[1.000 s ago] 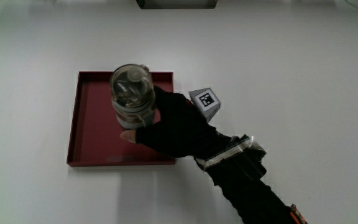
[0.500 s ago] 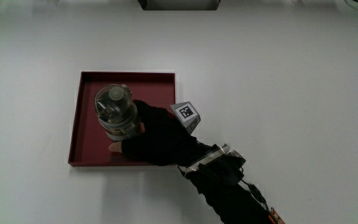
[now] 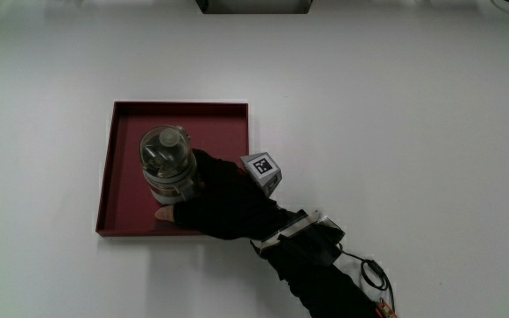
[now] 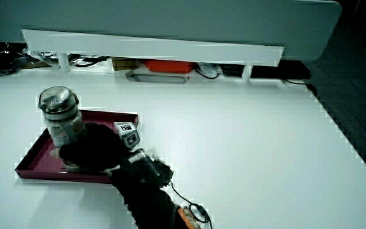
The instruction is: Place bottle
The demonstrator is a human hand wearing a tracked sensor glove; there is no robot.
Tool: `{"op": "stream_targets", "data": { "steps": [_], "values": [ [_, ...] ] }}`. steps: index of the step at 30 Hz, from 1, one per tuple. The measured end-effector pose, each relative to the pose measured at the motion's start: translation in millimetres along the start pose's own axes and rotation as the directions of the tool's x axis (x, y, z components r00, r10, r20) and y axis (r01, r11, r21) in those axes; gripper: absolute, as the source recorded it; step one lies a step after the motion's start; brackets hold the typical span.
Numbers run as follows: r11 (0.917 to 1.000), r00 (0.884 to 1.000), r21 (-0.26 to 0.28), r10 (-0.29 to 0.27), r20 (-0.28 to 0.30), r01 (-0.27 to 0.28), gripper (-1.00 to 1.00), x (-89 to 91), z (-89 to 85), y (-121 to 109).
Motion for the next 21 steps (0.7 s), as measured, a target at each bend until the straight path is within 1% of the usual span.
{"op": "stream_targets", "data": {
  "steps": [1, 4, 7, 8, 9, 10, 13, 14, 15, 16, 18, 19, 21],
  "values": [
    [0.9999, 1.0, 0.003, -0.012, 0.004, 0.012, 0.0, -1.0, 0.0, -1.0],
    [1.0, 1.0, 0.001, -0.009, 0.012, 0.009, -0.1, 1.5, 0.5, 0.0],
    [0.9999, 1.0, 0.003, -0.013, 0.001, 0.013, -0.2, 5.5, 0.7, 0.1],
    [1.0, 1.0, 0.003, -0.004, -0.011, 0.004, -0.23, 4.8, -0.1, -0.1],
    [0.9999, 1.0, 0.007, -0.016, -0.002, 0.016, -0.27, 3.5, -0.5, -0.8],
    [0.9998, 1.0, 0.006, -0.017, -0.008, 0.017, -0.3, 3.9, -0.7, -1.1],
    [1.0, 1.0, 0.002, -0.009, -0.004, 0.009, -0.4, 6.4, 0.1, -0.2],
    [0.9999, 1.0, -0.005, -0.016, -0.011, 0.016, -0.43, 4.7, -0.3, -1.2],
    [0.9997, 1.0, -0.02, -0.016, -0.025, 0.015, -0.47, 7.3, 0.3, 0.3],
    [0.9989, 0.999, -0.038, -0.029, -0.03, 0.028, -0.5, 8.6, 1.0, 0.9],
    [0.9982, 0.999, -0.051, -0.033, -0.034, 0.031, -0.57, 7.3, 1.9, -1.1],
    [0.9981, 0.999, -0.058, -0.026, -0.042, 0.023, -0.6, 7.5, 2.8, -1.8],
    [0.9978, 0.999, -0.066, -0.004, -0.034, 0.002, -0.67, 2.6, 5.0, -3.9]
  ]
}}
